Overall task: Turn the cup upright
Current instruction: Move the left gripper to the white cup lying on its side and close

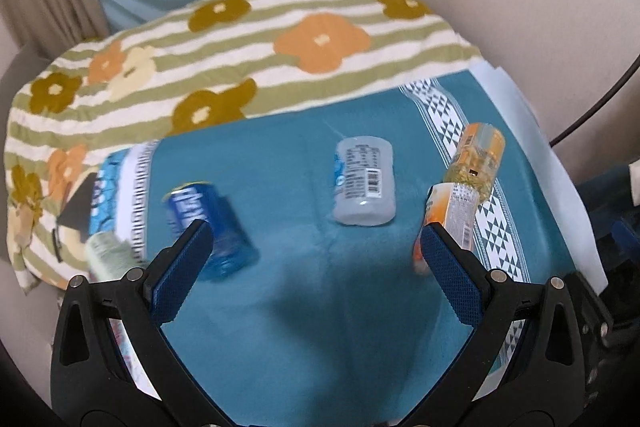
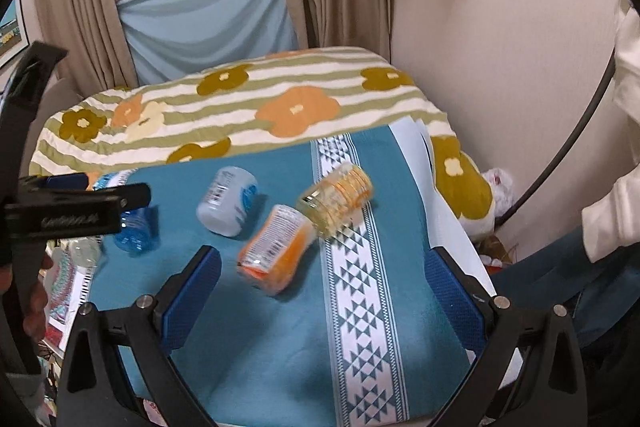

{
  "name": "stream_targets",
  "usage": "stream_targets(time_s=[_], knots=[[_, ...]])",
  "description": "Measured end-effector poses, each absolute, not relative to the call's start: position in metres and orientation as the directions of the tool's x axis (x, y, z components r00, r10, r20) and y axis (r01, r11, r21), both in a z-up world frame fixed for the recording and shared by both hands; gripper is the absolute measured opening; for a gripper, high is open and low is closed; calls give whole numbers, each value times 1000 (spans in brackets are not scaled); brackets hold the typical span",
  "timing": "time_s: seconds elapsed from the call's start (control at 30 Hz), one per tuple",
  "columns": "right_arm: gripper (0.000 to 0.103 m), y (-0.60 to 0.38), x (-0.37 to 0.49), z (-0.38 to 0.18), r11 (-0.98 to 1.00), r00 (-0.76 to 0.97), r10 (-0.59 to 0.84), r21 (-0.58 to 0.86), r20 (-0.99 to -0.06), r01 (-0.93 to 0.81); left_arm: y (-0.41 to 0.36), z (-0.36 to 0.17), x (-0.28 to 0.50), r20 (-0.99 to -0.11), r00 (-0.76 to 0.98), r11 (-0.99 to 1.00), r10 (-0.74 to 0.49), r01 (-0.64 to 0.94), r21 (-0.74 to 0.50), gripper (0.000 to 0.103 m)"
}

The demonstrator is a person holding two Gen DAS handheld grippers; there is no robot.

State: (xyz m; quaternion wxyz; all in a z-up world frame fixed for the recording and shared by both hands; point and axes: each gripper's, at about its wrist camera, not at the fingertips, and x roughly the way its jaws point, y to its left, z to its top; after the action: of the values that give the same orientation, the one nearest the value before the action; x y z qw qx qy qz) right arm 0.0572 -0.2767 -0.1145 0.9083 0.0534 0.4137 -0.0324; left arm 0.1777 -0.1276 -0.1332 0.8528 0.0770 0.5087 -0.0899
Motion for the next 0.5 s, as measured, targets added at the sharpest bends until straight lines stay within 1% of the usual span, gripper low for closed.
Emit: stream_targets(time_s=[0.23, 0.5], knots=[[102, -295, 69, -151, 994, 619, 10, 75, -785, 79, -163, -182, 224, -935, 352, 962, -40, 268, 59, 103], [102, -311, 78, -177, 993, 597, 65, 113, -800, 44, -182, -219, 256, -959, 282, 961, -25, 270, 54, 103]])
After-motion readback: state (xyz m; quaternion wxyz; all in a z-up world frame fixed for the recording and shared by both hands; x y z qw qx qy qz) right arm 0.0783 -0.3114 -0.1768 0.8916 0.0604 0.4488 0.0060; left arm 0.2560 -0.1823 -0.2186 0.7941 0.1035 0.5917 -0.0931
